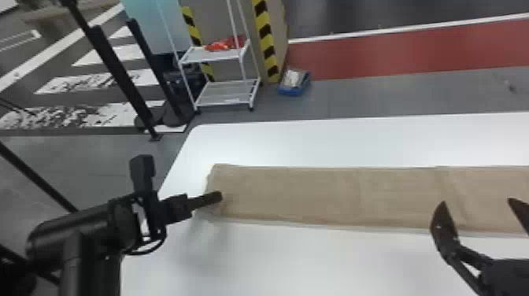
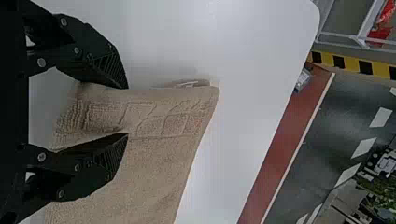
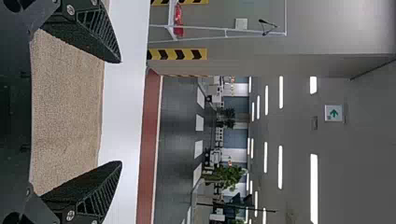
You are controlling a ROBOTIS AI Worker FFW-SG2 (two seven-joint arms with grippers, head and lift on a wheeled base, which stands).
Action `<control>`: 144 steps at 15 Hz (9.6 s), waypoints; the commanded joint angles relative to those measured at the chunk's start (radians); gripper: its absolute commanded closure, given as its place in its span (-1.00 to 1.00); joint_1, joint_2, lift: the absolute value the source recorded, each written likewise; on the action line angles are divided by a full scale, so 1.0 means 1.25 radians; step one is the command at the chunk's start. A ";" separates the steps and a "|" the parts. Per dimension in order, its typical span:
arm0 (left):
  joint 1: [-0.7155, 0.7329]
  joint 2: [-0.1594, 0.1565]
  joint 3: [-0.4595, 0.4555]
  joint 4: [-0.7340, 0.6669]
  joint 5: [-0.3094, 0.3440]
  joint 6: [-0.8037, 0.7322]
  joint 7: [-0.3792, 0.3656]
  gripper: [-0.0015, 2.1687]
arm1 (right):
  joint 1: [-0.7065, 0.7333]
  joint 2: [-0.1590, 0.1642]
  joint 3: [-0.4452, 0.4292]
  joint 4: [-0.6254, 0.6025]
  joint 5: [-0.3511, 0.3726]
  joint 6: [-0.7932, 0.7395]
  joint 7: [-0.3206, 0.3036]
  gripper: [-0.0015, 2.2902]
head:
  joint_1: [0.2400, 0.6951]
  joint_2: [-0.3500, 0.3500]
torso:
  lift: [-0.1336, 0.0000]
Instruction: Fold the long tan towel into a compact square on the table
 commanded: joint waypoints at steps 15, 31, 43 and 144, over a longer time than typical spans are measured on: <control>0.065 0.031 0.111 -0.167 0.005 0.046 -0.113 0.98 | -0.001 -0.001 0.007 -0.003 0.001 0.012 0.001 -0.90 | 1.00 1.00 | -0.87; -0.061 -0.158 -0.557 -0.469 -0.265 0.305 0.042 0.98 | 0.081 0.006 -0.120 -0.041 -0.038 -0.076 -0.014 -0.90 | 1.00 -0.39 | -0.87; -0.044 -0.158 -0.710 -0.346 -0.240 0.186 0.183 -0.92 | 0.074 0.008 -0.118 -0.030 -0.053 -0.093 -0.007 -0.90 | 1.00 -0.66 | -0.87; 0.315 -0.100 -0.240 -0.183 0.073 -0.795 0.254 -0.91 | -0.345 -0.002 -0.137 0.160 -0.264 0.420 0.236 0.02 | 1.00 0.38 | -0.87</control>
